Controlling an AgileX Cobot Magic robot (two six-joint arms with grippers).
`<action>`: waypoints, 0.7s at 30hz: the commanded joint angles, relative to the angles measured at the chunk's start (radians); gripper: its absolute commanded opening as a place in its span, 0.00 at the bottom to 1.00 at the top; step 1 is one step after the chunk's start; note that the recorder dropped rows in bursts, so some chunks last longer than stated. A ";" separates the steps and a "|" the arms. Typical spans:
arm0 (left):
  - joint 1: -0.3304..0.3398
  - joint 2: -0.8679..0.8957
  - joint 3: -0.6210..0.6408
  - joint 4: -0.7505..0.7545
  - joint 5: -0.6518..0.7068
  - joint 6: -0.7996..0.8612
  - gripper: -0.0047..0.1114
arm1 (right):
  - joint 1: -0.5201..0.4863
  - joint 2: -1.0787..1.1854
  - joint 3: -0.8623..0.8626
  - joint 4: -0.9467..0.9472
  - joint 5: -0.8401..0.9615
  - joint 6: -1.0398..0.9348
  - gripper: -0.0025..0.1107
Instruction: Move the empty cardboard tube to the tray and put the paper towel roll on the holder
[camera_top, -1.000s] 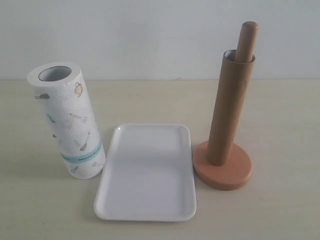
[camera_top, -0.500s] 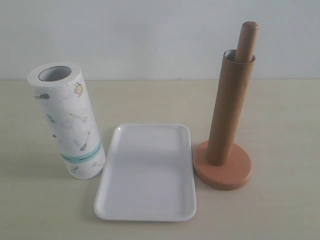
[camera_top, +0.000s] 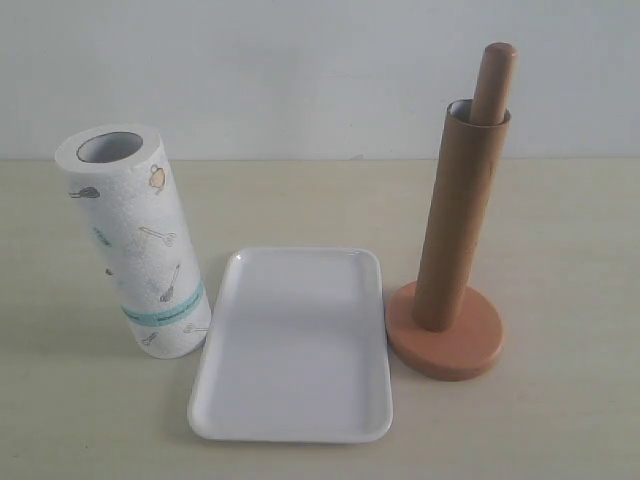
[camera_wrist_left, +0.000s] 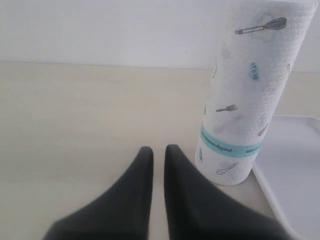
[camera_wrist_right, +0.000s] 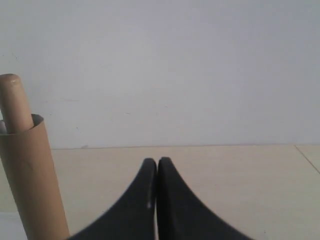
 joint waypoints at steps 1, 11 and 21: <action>0.003 -0.003 0.004 0.000 0.001 -0.006 0.11 | -0.003 0.002 -0.007 0.053 -0.024 -0.001 0.02; 0.003 -0.003 0.004 0.000 0.001 -0.006 0.11 | 0.041 0.078 -0.007 0.107 -0.253 0.045 0.02; 0.003 -0.003 0.004 0.000 0.001 -0.006 0.11 | 0.261 0.431 0.015 -0.068 -0.350 0.043 0.02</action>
